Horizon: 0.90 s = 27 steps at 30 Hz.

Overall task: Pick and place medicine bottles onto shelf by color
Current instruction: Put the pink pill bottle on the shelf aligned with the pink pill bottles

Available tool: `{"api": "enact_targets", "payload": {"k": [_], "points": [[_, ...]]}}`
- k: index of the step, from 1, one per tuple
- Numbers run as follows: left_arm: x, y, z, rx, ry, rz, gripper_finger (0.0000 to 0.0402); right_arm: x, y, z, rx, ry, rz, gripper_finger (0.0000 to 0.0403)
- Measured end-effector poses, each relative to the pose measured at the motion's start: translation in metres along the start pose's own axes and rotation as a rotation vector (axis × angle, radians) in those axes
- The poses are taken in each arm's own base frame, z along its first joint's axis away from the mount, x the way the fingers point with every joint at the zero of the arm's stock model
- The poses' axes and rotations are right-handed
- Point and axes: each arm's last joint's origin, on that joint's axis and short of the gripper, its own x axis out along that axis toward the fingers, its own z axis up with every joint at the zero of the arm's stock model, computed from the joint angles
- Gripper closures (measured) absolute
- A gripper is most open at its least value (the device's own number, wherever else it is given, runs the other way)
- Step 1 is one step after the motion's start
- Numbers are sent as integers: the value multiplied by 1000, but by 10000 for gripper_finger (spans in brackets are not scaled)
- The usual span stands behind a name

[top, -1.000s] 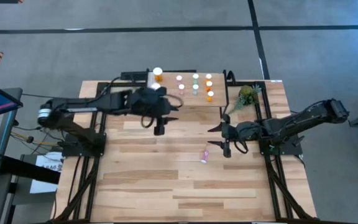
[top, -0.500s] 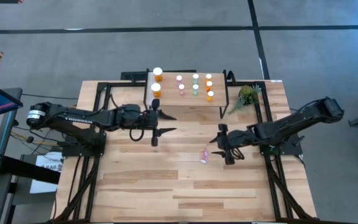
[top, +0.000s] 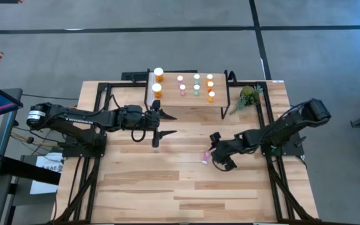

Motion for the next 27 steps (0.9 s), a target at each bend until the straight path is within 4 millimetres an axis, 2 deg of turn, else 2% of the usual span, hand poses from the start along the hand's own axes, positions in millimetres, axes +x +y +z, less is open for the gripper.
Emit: {"api": "enact_targets", "payload": {"k": [8,22,27], "points": [[0,0,0,-5,-2,3,163,21,-2,5,-106,79,-12,154],[0,0,-1,-26,6,1,163,38,-11,12,-174,171,16,156],[0,0,-1,-26,6,1,163,39,-13,17,-179,166,18,176]]}}
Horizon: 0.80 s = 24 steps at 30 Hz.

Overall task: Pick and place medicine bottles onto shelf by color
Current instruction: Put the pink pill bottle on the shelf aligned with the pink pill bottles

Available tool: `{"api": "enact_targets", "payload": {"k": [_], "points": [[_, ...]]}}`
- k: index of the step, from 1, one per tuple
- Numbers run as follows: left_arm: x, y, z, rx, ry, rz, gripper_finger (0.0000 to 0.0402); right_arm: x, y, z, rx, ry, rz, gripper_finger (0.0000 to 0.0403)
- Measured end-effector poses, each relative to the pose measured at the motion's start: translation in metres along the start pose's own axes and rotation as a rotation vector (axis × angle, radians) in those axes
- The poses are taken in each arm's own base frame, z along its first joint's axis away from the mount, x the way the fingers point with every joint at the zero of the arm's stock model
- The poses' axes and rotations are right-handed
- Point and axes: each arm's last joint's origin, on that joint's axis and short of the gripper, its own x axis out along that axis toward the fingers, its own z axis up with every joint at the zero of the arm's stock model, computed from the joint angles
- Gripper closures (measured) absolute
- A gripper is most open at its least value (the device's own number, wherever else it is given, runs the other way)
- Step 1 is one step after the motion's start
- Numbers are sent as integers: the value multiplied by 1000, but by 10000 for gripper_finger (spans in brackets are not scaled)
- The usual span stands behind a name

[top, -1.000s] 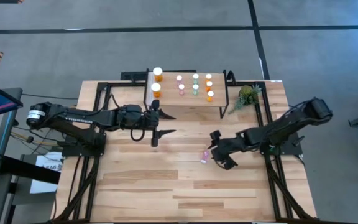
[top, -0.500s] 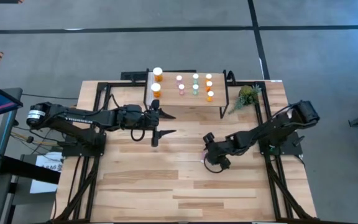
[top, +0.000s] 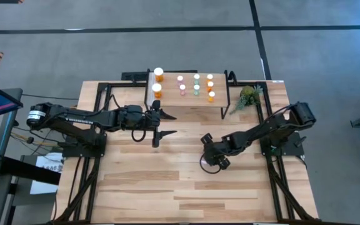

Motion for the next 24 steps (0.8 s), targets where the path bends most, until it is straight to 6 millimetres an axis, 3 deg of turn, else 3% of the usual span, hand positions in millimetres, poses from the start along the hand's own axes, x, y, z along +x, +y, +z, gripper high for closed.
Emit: {"api": "enact_targets", "payload": {"k": [16,24], "points": [[0,0,0,-5,0,-1,163,-1,-2,-2,52,32,9,271],[0,0,-1,-6,13,-3,163,-1,-3,-2,119,29,6,284]]}}
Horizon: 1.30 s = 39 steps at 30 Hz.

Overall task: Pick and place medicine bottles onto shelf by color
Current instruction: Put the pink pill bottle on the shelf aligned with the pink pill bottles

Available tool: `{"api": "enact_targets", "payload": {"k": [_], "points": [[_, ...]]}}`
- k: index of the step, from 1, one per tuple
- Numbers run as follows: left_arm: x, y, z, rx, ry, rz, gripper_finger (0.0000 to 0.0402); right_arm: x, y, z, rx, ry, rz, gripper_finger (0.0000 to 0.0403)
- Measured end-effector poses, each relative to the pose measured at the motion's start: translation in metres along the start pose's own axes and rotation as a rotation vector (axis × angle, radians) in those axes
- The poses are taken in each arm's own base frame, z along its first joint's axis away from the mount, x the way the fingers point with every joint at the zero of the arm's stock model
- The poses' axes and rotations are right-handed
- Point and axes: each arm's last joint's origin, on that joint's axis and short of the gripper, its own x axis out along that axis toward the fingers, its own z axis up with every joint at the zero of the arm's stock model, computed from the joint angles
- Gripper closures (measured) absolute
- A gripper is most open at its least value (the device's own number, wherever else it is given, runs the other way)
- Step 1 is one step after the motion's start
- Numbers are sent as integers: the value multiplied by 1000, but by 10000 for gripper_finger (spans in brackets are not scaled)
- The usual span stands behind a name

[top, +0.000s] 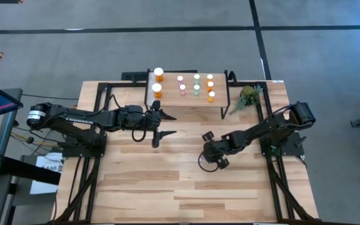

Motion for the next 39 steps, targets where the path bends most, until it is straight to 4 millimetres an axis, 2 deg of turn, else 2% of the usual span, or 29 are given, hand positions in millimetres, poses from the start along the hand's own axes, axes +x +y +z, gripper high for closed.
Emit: {"api": "enact_targets", "payload": {"k": [13,20,28,34,39], "points": [[0,1,4,9,-24,4,163,0,-16,-3,288,-32,-7,286],[0,0,4,-9,-5,-1,163,-21,-27,4,357,-236,-69,287],[0,-2,4,-14,-11,-12,163,-46,-41,-15,472,-499,-184,287],[17,-4,-3,-2,24,-16,163,-59,-55,-22,530,-670,-276,287],[35,-3,6,11,71,-5,163,-63,-63,-20,549,-736,-317,287]]}}
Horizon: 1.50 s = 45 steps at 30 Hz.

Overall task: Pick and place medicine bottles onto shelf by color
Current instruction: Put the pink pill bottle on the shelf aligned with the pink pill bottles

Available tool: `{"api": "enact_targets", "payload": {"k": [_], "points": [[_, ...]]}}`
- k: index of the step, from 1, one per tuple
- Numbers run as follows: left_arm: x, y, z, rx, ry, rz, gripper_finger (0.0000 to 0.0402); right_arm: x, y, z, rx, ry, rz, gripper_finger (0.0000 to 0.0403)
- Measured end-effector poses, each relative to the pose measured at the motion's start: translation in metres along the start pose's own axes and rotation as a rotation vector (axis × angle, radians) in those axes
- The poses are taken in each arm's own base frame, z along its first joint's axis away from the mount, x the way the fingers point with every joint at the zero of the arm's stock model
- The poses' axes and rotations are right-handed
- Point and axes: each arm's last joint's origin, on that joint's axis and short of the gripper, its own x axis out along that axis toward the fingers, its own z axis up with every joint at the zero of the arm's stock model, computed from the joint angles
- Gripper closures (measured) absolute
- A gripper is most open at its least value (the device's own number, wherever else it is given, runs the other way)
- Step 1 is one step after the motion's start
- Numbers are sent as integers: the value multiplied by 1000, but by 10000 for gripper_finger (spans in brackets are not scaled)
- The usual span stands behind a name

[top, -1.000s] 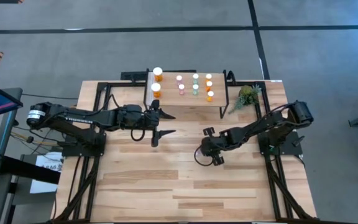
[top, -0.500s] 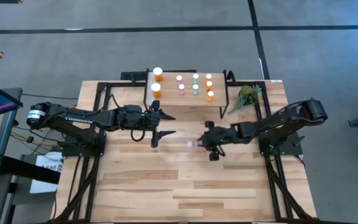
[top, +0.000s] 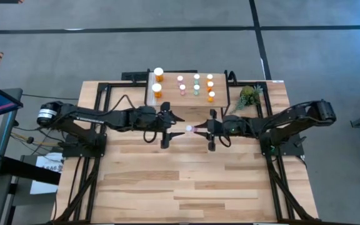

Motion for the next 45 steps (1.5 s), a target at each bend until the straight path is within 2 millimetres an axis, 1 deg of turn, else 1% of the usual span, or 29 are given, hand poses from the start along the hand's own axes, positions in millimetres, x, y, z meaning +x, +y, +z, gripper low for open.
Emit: {"api": "enact_targets", "payload": {"k": [6,11,15,21,34,45], "points": [[21,0,-1,7,136,25,163,0,0,2,3,-26,-3,287],[31,0,6,11,150,-2,163,0,0,2,5,-28,-2,287],[32,1,11,16,171,11,163,0,0,3,5,-29,-2,287],[32,3,10,14,185,67,163,0,0,3,8,-33,-2,287],[32,2,9,-3,187,68,184,0,0,3,5,-32,-1,287],[32,3,9,-4,187,68,184,0,0,3,4,-32,0,287]]}}
